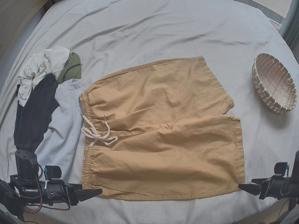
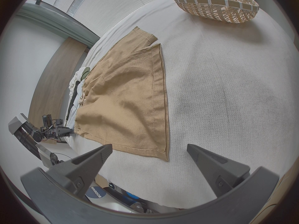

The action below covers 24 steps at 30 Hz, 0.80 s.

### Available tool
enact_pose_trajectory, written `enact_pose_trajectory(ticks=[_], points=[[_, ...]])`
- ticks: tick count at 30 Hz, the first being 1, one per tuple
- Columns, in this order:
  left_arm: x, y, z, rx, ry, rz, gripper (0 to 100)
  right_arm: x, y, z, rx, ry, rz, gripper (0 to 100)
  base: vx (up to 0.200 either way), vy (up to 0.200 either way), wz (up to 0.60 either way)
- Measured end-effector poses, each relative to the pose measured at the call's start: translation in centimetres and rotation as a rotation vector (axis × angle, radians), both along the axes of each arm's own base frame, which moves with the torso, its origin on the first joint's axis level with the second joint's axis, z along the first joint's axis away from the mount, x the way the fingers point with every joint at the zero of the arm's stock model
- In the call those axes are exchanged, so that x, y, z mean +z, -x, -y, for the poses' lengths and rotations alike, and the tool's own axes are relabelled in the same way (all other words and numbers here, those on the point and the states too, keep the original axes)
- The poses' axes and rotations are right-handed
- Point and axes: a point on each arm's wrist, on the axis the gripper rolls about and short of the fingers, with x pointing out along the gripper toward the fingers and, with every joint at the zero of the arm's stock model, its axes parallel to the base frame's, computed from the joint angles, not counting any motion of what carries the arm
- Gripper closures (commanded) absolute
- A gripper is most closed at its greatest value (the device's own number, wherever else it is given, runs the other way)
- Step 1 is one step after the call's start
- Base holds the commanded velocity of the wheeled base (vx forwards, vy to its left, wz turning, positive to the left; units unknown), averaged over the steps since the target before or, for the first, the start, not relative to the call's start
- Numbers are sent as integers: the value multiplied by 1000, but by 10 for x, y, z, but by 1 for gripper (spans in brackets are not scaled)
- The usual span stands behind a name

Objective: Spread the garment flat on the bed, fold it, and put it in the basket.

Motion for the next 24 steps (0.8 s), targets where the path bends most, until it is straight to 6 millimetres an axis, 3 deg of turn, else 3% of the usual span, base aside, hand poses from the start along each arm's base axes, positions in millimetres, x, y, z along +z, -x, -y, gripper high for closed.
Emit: enact_pose_trajectory(ticks=[12,24], points=[[-1,0,0,-2,-3,-6,100,-3,-2,-1,17,-6,-26,0,0,0,0],[3,-2,0,0,13,54,100,-6,-18,-5,41,-8,-43,0,0,0,0]])
